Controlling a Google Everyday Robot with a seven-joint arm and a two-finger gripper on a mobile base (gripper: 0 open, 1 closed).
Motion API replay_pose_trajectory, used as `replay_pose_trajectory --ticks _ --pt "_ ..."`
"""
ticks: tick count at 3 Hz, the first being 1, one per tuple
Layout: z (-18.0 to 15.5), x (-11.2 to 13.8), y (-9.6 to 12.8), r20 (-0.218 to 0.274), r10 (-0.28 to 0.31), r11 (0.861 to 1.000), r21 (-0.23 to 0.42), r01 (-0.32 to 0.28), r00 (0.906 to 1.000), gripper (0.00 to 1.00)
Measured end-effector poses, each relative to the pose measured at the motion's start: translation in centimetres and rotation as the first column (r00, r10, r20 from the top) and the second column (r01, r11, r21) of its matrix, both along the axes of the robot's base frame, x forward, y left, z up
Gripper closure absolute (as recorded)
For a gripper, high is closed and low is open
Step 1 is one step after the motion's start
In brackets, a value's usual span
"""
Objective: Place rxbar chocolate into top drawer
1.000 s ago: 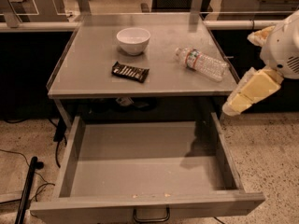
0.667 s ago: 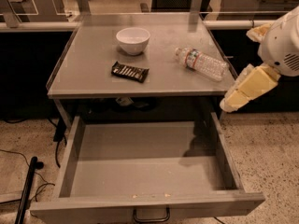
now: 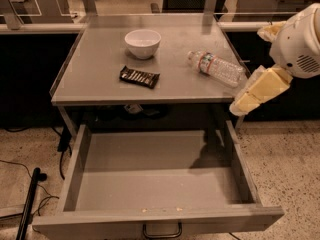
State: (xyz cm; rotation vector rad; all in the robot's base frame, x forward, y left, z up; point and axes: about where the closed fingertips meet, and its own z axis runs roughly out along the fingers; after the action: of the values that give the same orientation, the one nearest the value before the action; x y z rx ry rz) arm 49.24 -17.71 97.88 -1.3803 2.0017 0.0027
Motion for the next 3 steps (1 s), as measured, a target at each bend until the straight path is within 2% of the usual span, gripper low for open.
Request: replay_pose_trajectory --ticks 1,2,3 --pt "-0.3 3.1 3.5 0.034 0.104 0.994 0.007 -0.105 0.9940 0.00" --pt "-1.5 6.0 7.3 0.029 0.216 0.975 0.052 -0.217 0.9760 0.00" --pt "-3.3 8.4 10.1 0.008 0.290 0.952 0.104 -0.289 0.9571 0.00"
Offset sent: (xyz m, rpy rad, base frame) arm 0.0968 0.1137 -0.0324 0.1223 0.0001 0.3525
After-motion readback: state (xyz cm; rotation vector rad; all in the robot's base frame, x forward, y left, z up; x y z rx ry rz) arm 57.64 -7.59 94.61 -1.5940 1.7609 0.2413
